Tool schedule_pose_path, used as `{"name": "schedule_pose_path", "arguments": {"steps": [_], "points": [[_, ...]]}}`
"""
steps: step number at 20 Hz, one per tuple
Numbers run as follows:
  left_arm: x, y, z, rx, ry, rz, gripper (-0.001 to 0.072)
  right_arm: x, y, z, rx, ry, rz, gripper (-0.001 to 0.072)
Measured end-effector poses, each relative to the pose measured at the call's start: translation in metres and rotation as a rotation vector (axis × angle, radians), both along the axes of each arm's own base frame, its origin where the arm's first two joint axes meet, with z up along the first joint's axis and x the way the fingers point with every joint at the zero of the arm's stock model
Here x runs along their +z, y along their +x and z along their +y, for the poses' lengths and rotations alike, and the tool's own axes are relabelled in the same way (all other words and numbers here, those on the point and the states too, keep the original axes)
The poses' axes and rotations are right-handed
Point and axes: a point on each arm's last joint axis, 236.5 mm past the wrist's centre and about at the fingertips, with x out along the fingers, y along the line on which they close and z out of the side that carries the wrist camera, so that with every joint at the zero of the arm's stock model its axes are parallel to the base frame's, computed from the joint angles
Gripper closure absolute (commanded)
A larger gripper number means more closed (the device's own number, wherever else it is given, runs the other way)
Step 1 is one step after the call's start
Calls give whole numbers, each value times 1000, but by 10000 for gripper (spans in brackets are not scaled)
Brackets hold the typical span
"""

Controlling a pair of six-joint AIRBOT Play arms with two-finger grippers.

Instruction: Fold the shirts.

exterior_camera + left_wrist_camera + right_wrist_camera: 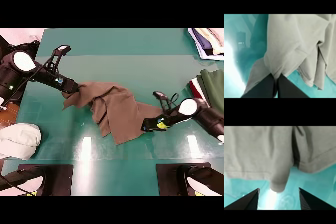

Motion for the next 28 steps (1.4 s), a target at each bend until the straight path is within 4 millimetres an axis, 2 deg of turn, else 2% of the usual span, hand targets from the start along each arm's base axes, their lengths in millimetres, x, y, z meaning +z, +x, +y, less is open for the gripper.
{"name": "schedule_pose_path", "arguments": {"steps": [2,3,4,7,9,10,12,14,15,17,19,20,22,24,26,28], "points": [[0,-2,0,4,-1,10,677,-16,-3,6,6,-13,26,422],[0,-3,0,5,-1,14,677,-22,-3,9,13,-18,32,588],[-1,-4,0,4,-1,18,677,-25,-1,13,20,-20,30,691],[3,-5,2,6,8,17,677,-19,15,21,42,-23,-24,692],[23,0,10,28,30,-36,677,8,36,22,62,-27,-115,693],[39,4,15,41,42,-81,677,29,47,20,63,-23,-173,694],[92,12,26,68,59,-221,677,90,77,9,33,-6,-341,694],[162,11,34,94,52,-387,677,171,100,-10,-36,30,-541,695],[201,5,39,107,39,-479,677,214,107,-26,-81,37,-646,695],[273,-15,46,128,7,-650,677,296,106,-58,-173,57,-840,695],[336,-45,54,146,-31,-803,677,363,89,-90,-259,49,-1006,695],[364,-62,58,152,-52,-873,677,390,77,-103,-292,42,-1071,694],[408,-98,65,165,-91,-997,677,435,49,-123,-351,21,-1183,695],[440,-131,68,165,-141,-1094,677,463,26,-137,-391,-9,-1245,694],[465,-159,66,153,-201,-1171,678,477,9,-147,-418,-48,-1258,695],[478,-178,62,132,-251,-1207,678,476,4,-154,-431,-89,-1210,695]]}}
